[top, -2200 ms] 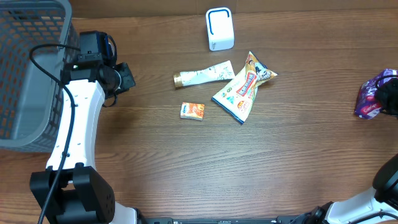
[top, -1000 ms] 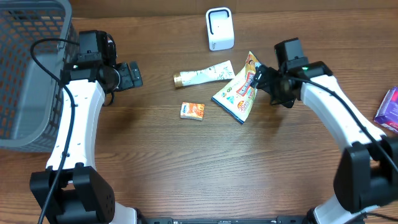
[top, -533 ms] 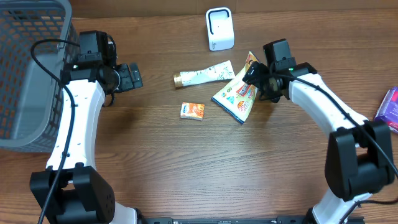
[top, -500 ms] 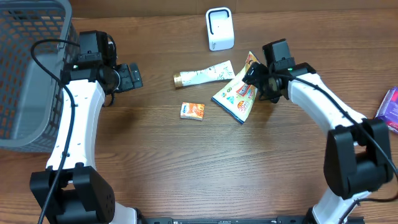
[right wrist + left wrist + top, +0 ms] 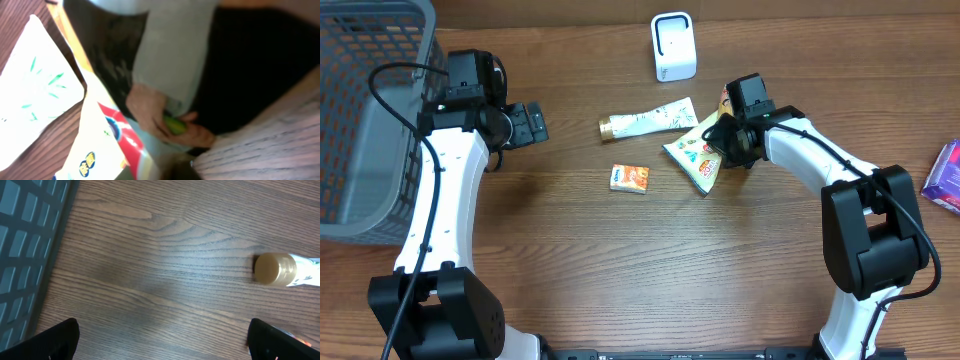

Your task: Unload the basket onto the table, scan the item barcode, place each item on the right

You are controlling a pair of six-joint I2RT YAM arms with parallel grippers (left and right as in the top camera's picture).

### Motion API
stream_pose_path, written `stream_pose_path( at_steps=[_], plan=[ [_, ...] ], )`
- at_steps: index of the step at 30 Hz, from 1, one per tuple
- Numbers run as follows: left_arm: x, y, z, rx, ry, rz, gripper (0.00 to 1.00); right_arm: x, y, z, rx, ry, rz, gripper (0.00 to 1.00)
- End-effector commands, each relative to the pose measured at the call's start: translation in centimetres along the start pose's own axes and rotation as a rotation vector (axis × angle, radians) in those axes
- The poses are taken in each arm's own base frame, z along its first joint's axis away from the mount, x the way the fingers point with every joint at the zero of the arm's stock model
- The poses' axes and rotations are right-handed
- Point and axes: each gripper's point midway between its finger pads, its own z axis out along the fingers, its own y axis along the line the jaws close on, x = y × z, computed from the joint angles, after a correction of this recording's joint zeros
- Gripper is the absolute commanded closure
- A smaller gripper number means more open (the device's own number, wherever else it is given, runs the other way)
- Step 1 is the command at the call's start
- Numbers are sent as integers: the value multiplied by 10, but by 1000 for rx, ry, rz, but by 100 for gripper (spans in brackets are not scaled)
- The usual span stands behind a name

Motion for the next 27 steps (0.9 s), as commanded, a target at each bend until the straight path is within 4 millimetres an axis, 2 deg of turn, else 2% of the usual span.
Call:
stream_pose_path(
  at_steps=[1, 7, 11, 15, 18, 20, 23, 27],
  plan=[
    [-11, 1, -14, -7, -49, 25, 0, 21, 12, -5, -62, 112, -1, 96],
    [-9, 1, -14, -8, -39, 25, 0, 43, 31, -55, -122, 238, 46, 96],
    [-5, 2, -14, -10, -26, 26, 0, 89, 51, -127, -310, 567, 156, 96],
    [-4, 2, -14, -7, -22, 25, 0, 126, 57, -181, -403, 894, 315, 96],
    [0, 2, -14, -10, -6, 14, 0, 146, 46, -199, -309, 1023, 452, 96],
    [4, 3, -14, -13, 13, 7, 0, 153, 46, -210, -282, 1090, 526, 96],
    [10, 4, -14, -17, 35, -6, 0, 152, 53, -216, -289, 1138, 601, 96],
    [16, 5, -15, -19, 60, -9, 0, 147, 55, -213, -220, 1152, 730, 96]
  ],
)
